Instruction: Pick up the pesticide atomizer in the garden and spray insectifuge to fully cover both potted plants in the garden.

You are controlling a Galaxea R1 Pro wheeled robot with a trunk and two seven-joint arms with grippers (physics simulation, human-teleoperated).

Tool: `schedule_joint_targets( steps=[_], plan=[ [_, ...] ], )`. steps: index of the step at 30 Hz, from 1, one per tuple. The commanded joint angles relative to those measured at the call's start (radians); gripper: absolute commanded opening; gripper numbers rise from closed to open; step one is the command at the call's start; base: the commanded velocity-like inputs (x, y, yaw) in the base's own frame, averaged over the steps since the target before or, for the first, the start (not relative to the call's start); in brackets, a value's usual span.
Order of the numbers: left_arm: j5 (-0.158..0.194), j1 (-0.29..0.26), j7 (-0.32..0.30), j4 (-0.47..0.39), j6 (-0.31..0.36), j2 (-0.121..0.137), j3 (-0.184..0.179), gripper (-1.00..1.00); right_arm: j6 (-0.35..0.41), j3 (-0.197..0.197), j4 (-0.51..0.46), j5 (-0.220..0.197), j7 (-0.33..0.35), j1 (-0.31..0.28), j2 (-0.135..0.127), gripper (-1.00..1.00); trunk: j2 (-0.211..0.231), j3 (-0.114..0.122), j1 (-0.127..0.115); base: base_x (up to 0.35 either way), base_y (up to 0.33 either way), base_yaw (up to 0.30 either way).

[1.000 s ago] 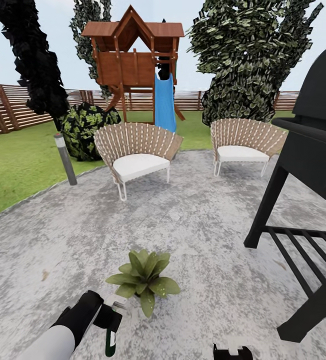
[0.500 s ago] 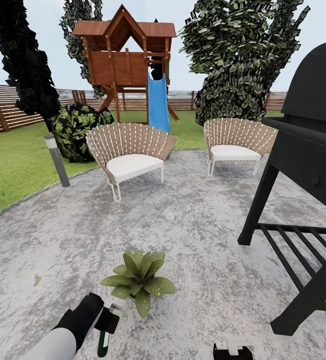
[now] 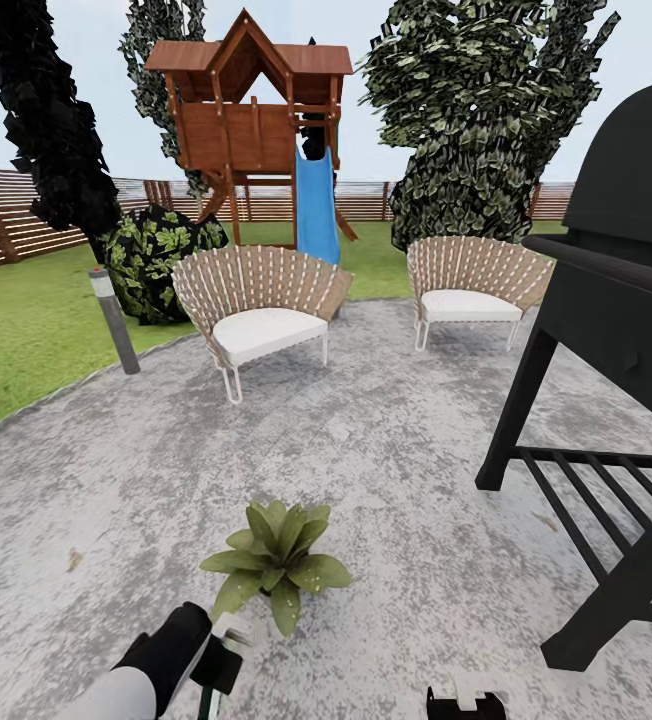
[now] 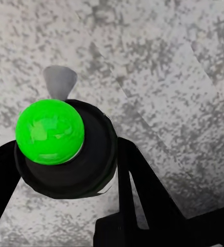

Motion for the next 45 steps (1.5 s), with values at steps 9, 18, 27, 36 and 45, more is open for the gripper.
schedule_joint_targets(
  steps=[9, 18, 27, 36, 45],
  plan=[
    [-0.002, -0.002, 0.072, -0.063, 0.001, -0.013, 0.017, -1.0, -0.002, -0.008, 0.001, 0.011, -0.002, -0.001, -0.001, 1.0, 0.0, -0.001, 0.0, 0.0, 0.0, 0.0],
    [0.017, -0.001, 0.079, -0.069, -0.002, -0.029, 0.018, -1.0, -0.003, -0.008, 0.001, 0.009, -0.005, -0.001, -0.001, 1.0, 0.0, -0.001, 0.0, 0.0, 0.0, 0.0],
    [0.017, -0.003, 0.079, -0.084, -0.001, -0.027, 0.015, -1.0, -0.003, -0.008, 0.0, 0.008, -0.005, -0.001, 0.0, 1.0, 0.0, -0.001, 0.0, -0.134, 0.0, -0.145],
    [0.007, -0.012, 0.08, -0.084, 0.011, -0.027, 0.011, -1.0, -0.003, -0.008, 0.0, 0.009, -0.005, -0.001, 0.001, 1.0, -0.014, -0.007, 0.007, -0.008, 0.0, -0.006],
    [0.013, -0.01, 0.079, -0.082, 0.01, -0.031, 0.01, -1.0, -0.003, -0.008, 0.0, 0.008, -0.005, -0.001, 0.001, 1.0, -0.049, -0.033, 0.027, 0.0, 0.0, 0.0]
  ],
)
